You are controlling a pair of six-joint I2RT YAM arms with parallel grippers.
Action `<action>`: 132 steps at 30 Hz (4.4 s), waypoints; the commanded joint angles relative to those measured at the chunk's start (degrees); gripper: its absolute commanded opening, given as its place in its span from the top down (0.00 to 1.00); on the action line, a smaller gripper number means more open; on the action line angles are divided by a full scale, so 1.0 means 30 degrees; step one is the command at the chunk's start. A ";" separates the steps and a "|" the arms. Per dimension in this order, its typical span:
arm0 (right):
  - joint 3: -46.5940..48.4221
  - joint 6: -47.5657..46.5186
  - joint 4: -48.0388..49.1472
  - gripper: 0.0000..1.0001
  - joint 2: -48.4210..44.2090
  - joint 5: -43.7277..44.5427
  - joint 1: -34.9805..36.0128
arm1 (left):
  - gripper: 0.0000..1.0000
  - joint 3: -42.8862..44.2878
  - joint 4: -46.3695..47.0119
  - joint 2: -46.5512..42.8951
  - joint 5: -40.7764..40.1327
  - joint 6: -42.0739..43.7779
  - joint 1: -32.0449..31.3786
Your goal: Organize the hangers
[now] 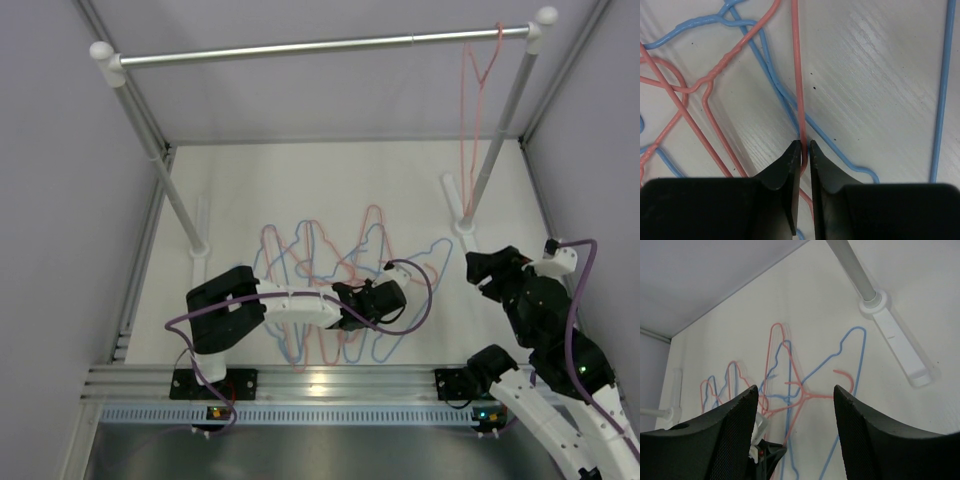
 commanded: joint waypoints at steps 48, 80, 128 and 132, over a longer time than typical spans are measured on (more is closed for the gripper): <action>0.5735 -0.0225 -0.3749 0.39 -0.0605 0.1942 -0.0231 | 1.00 0.2079 -0.1202 -1.3314 -0.1097 -0.2654 0.1078; 0.6351 -0.0781 -0.3779 0.39 0.0509 0.2176 -0.0231 | 1.00 0.9989 0.2578 -0.9302 0.0544 -0.0047 0.1049; 0.6966 -0.1279 -0.3808 0.38 0.1125 0.2322 -0.0231 | 1.00 1.6289 0.2344 -0.3266 0.2857 -0.0748 0.4301; 0.6966 -0.1250 -0.3924 0.38 0.1094 0.2323 -0.0231 | 1.00 1.6112 0.2315 -0.3032 0.3179 -0.1129 0.4301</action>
